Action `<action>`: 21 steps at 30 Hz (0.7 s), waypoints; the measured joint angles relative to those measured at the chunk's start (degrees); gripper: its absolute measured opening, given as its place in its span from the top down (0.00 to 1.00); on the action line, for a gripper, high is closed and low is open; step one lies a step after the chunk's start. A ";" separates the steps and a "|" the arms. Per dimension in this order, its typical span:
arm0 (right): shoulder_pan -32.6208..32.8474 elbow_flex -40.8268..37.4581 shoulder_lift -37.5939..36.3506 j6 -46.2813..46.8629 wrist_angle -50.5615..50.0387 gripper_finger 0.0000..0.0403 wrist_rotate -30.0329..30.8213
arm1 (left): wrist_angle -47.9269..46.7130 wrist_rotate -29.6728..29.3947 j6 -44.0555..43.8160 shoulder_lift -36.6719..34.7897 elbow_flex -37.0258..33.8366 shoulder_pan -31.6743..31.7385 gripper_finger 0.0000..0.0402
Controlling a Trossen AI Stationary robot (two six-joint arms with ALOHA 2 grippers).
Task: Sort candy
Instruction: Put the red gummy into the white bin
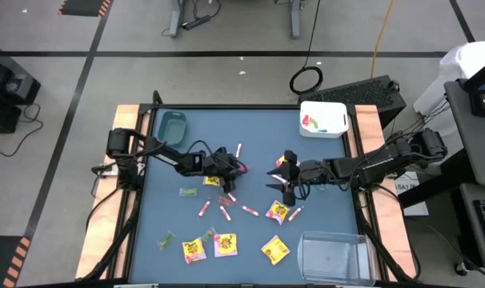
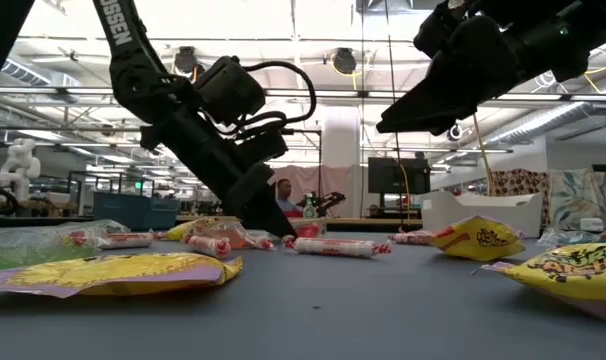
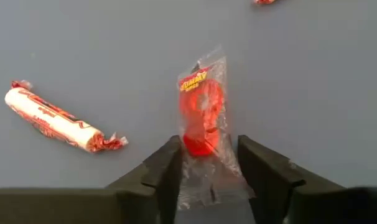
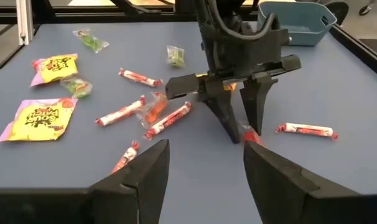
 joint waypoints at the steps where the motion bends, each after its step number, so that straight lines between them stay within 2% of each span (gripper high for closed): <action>1: 0.00 0.00 0.00 -0.04 0.08 0.51 0.00 | -0.18 -0.06 0.05 0.03 0.21 0.02 0.68; 7: 0.00 0.00 0.00 -0.18 -0.84 0.51 0.17 | -1.49 -0.70 2.26 0.13 1.78 0.09 0.81; 13: -0.01 0.00 0.00 -0.45 -2.03 0.51 0.27 | -1.60 -0.19 2.62 -1.42 2.31 0.07 0.86; 21: -0.15 0.02 0.00 -5.12 -3.61 0.51 7.93 | -2.07 10.21 2.10 -10.44 2.38 0.04 0.86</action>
